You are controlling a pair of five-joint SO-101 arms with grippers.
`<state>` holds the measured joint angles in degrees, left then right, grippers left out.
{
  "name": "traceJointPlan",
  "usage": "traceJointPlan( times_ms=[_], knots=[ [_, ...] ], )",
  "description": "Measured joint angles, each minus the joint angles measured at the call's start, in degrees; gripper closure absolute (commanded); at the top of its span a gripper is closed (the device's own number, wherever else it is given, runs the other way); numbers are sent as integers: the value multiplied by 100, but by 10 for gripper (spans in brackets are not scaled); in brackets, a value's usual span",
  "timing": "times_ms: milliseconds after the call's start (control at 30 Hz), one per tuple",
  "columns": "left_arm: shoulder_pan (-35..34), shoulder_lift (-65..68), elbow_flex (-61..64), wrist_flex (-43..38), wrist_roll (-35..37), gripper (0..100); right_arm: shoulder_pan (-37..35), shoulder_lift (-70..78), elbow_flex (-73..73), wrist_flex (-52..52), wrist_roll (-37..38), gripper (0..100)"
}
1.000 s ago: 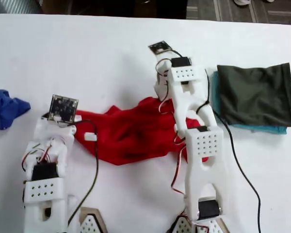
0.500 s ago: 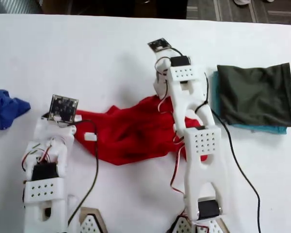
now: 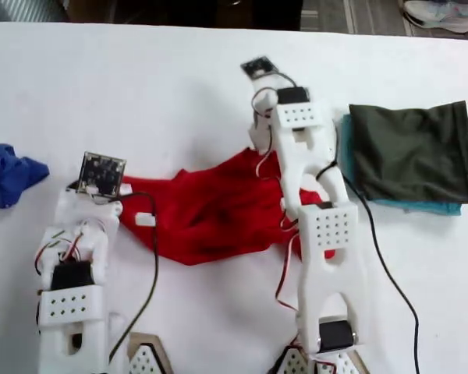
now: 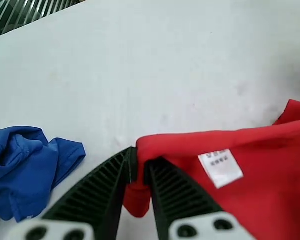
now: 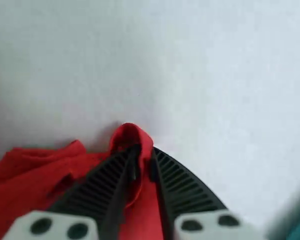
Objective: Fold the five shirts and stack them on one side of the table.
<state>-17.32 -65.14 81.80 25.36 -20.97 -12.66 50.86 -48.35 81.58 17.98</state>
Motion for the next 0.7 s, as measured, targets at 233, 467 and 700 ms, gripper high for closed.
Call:
traceJointPlan(
  times_ms=[233, 467, 700],
  knots=[
    [88, 0, -378, 202, 0, 974, 26, -1424, 0, 316, 0, 976],
    [633, 0, -1996, 1389, -185, 974, 141, -2593, 0, 642, 0, 976],
    [765, 0, -4079, 2295, -220, 974, 677, -4185, -9, 800, 0, 976]
  ],
)
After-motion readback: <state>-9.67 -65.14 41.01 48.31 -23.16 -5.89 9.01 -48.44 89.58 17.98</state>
